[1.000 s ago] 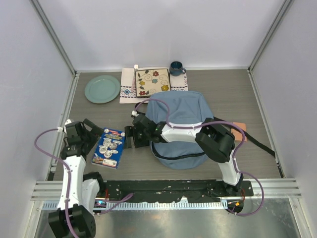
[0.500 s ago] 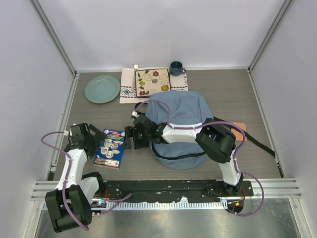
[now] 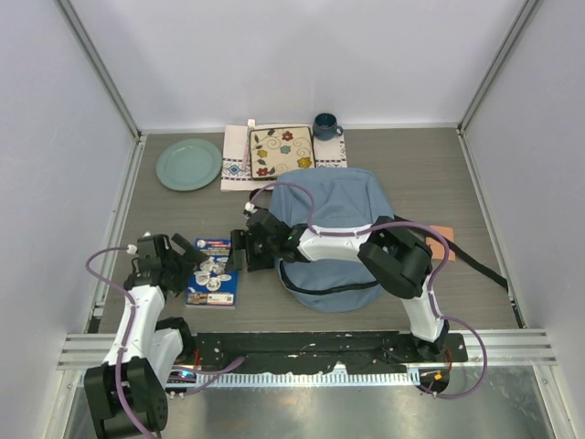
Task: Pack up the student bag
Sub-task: Pick up the book from the center of the board.
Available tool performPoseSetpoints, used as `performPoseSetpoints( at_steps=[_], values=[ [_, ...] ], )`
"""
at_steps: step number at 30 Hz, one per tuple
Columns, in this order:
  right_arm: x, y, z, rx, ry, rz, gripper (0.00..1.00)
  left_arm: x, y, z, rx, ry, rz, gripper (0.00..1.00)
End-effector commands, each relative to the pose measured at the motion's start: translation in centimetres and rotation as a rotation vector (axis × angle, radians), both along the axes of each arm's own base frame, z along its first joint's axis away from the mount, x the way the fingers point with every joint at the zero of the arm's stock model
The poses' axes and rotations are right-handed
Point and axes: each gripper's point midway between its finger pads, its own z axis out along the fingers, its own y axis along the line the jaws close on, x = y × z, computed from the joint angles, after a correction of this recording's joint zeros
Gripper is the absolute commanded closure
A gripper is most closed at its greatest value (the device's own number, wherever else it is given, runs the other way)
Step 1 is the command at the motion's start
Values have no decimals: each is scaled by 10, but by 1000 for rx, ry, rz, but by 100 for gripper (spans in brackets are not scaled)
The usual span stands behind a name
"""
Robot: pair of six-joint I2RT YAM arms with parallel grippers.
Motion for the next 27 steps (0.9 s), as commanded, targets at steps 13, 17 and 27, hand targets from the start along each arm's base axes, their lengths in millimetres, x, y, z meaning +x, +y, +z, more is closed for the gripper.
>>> performPoseSetpoints(
  at_steps=[13,17,27],
  values=[
    [29,-11,3,-16,-17,-68,24,14,-41,8,61,32,-179,17],
    [30,-15,-2,-15,0,-78,28,14,-48,19,33,-6,-203,23],
    [26,-14,-8,4,27,-71,37,19,-73,62,-68,-197,-304,30]
  ],
)
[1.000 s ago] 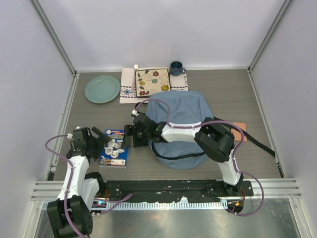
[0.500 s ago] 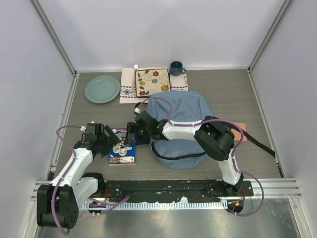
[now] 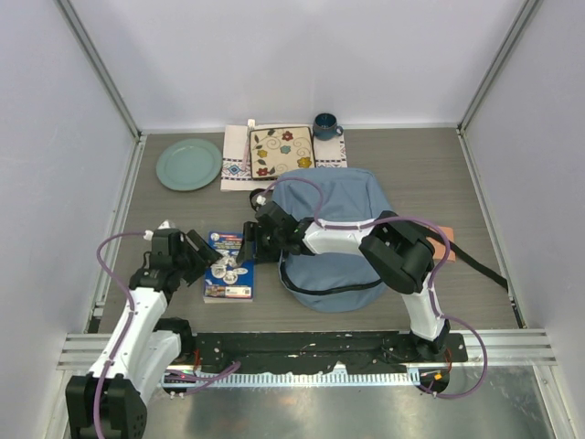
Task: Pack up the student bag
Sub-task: Pick up the book from the center of the board.
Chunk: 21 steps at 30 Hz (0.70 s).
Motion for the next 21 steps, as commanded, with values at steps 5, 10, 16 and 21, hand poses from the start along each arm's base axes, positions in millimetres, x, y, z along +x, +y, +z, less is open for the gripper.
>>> performPoseSetpoints(
  at_steps=[5,10,16,21],
  values=[
    [-1,5,2,36,14,0,39,11,-22,20,-77,-63,-104,25],
    [1,1,2,33,15,-8,38,7,-13,0,-11,24,-111,14],
    [1,-1,1,29,18,-12,38,9,-11,-14,15,83,-142,13],
    [2,-1,1,31,18,-13,38,9,-29,-6,-66,32,-212,22]
  ],
)
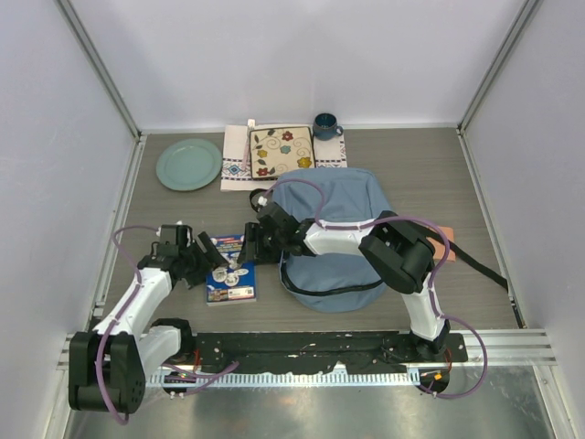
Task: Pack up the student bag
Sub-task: Pick up the book from the center of the board.
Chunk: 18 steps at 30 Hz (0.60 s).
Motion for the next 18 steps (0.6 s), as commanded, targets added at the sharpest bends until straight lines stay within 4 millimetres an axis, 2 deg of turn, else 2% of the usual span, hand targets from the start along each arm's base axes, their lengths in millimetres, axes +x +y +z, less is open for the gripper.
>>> performPoseSetpoints(
  at_steps=[1,3,4,7,10,12,15,18],
  values=[
    [3,2,5,21,1,-3,38,18,-25,30,-114,-142,-96,27],
    [1,2,5,23,3,1,38,18,-31,36,-156,-170,-101,32],
    [2,2,4,21,3,0,38,20,-38,47,-196,-213,-124,39],
    [1,1,2,19,6,-1,39,21,-46,62,-251,-269,-144,48],
    [2,5,5,37,-5,2,39,23,-49,70,-267,-299,-151,54],
    [3,5,4,39,-5,2,39,24,-50,72,-276,-305,-157,57],
    [3,6,6,44,-6,4,39,26,-55,73,-303,-305,-176,66],
    [3,5,4,44,-3,3,39,27,-55,65,-305,-277,-171,67]
  ],
)
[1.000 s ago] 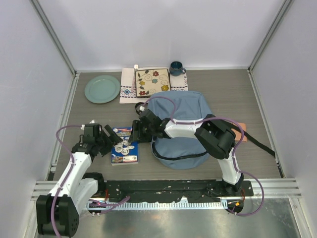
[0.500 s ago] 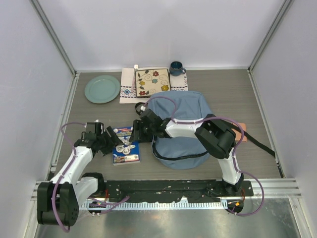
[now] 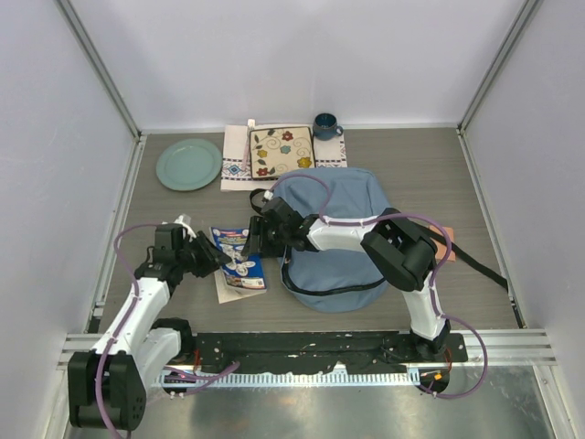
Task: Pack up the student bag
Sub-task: Pick up the book from the center of the board.
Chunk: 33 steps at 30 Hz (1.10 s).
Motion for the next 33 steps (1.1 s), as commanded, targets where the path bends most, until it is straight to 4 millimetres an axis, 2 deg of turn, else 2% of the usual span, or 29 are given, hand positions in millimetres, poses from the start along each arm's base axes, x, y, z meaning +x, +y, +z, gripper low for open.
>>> performPoseSetpoints(
  at_steps=[1,3,6,7,8,11,12,13,15,16,18,19,22,23,24,25,26,29,30,32,33],
  values=[
    [-18,15,5,51,15,57,39,17,-25,26,-126,-99,-87,66],
    [-18,14,4,50,17,57,39,15,-24,17,-119,-64,-79,67],
    [-17,13,5,52,17,53,39,12,-14,1,-68,4,-38,83],
    [-17,12,5,50,16,53,39,12,-12,-1,-54,14,-30,95],
    [-15,10,6,50,13,48,39,11,-10,-2,-42,22,-26,100],
    [-10,4,16,49,-12,44,35,12,0,3,11,21,16,100],
    [-10,2,30,64,-41,53,32,9,3,5,26,34,28,100],
    [-9,1,39,72,-62,63,31,14,9,18,52,-10,56,100],
    [-8,-1,59,97,-111,84,28,13,13,31,63,-35,75,100],
    [-11,-5,77,125,-137,94,27,18,15,52,63,-103,86,100],
    [-16,-9,90,153,-144,112,26,19,15,71,52,-152,95,100],
    [-20,-14,104,174,-158,110,26,21,14,87,45,-197,97,100],
    [-25,-24,116,199,-169,98,25,20,10,121,13,-288,82,100],
    [-27,-27,132,230,-188,92,25,17,6,131,-7,-317,63,100],
    [-29,-32,133,238,-182,86,25,16,4,139,-19,-340,53,100],
    [-29,-33,144,283,-189,83,25,16,1,149,-36,-367,41,100],
    [-30,-37,162,329,-209,77,24,15,-2,155,-50,-389,29,100],
    [-30,-49,179,411,-218,50,24,11,-18,179,-131,-470,-51,100],
    [-32,-55,193,444,-242,42,23,9,-28,190,-173,-506,-105,100],
    [-30,-64,199,463,-263,27,23,6,-37,198,-233,-526,-145,100],
    [-31,-69,208,477,-288,26,22,8,-40,210,-256,-576,-164,100]
  ],
)
